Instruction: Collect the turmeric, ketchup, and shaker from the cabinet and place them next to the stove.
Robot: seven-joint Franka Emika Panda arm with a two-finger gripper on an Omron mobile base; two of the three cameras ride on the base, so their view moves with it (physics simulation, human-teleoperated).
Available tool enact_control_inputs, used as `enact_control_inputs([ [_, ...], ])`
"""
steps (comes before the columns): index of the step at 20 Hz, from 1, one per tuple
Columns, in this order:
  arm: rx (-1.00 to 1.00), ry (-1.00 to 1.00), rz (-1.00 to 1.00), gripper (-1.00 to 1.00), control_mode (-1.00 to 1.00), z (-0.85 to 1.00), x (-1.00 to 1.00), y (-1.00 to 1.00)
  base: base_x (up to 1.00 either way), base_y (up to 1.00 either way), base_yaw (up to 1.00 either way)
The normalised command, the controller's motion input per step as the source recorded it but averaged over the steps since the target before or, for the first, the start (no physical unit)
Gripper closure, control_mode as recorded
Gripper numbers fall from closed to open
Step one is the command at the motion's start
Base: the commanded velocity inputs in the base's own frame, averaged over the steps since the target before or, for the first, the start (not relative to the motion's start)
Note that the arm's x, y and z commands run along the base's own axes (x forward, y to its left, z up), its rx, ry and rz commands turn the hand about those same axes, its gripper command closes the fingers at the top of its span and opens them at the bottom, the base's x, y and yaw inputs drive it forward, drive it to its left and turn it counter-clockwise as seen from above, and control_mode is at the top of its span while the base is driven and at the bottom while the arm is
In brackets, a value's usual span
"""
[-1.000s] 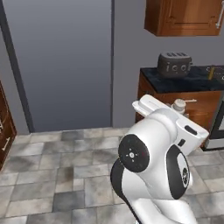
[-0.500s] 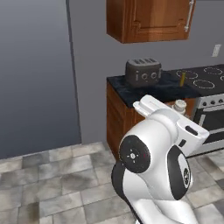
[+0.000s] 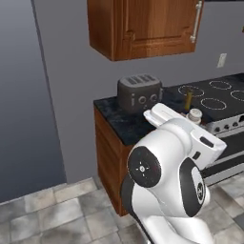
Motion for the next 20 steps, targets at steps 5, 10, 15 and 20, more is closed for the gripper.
enact_control_inputs([
  [5, 0.00, 0.00, 0.00, 1.00, 1.00, 0.00, 0.00, 0.00, 0.87, -0.83, -0.18],
  [10, 0.00, 0.00, 0.00, 1.00, 1.00, 0.00, 0.00, 0.00, 0.81, -1.00, -0.13],
  [15, 0.00, 0.00, 0.00, 1.00, 1.00, 0.00, 0.00, 0.00, 0.79, -1.00, -0.11],
  [20, 0.00, 0.00, 0.00, 1.00, 1.00, 0.00, 0.00, 0.00, 0.68, -1.00, -0.08],
])
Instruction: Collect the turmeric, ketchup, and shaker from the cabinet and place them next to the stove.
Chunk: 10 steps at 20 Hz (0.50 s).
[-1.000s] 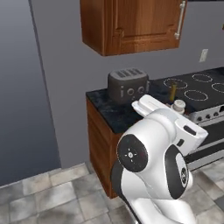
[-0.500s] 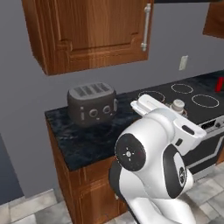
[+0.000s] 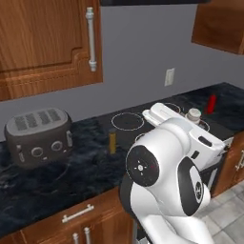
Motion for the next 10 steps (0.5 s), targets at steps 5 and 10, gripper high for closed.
enact_control_inputs([
  [5, 0.00, 0.00, 0.00, 1.00, 1.00, 0.00, 0.00, 0.00, 0.56, -1.00, -0.02],
  [10, 0.00, 0.00, 0.00, 1.00, 1.00, 0.00, 0.00, 0.00, 0.38, -0.99, 0.00],
])
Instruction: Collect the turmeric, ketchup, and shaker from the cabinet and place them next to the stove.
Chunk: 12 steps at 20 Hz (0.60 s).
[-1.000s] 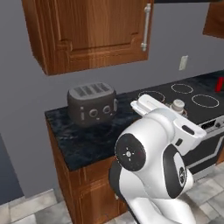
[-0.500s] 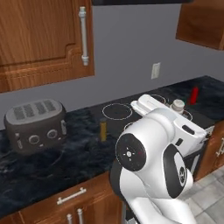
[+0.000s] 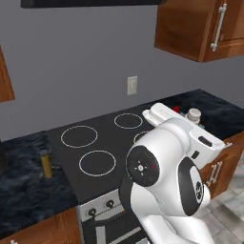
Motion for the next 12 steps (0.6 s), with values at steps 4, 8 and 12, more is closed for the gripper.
enact_control_inputs([
  [4, 0.00, 0.00, 0.00, 1.00, 1.00, 0.00, 0.00, 0.00, 0.31, -0.79, 0.01],
  [8, 0.00, 0.00, 0.00, 1.00, 1.00, 0.00, 0.00, 0.00, 0.46, -0.75, 0.06],
  [12, 0.00, 0.00, 0.00, 1.00, 1.00, 0.00, 0.00, 0.00, 0.42, -0.81, 0.07],
])
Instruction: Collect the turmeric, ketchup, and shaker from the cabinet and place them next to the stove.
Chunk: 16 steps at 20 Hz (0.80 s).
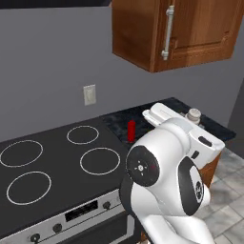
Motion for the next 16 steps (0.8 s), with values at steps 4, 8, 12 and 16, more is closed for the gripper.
enact_control_inputs([
  [4, 0.00, 0.00, 0.00, 1.00, 1.00, 0.00, 0.00, 0.00, 0.31, -0.60, 0.12],
  [8, 0.00, 0.00, 0.00, 1.00, 1.00, 0.00, 0.00, 0.00, 0.39, -0.34, 0.19],
  [12, 0.00, 0.00, 0.00, 1.00, 1.00, 0.00, 0.00, 0.00, 0.42, -0.14, 0.24],
  [16, 0.00, 0.00, 0.00, 1.00, 1.00, 0.00, 0.00, 0.00, 0.45, -0.10, 0.25],
])
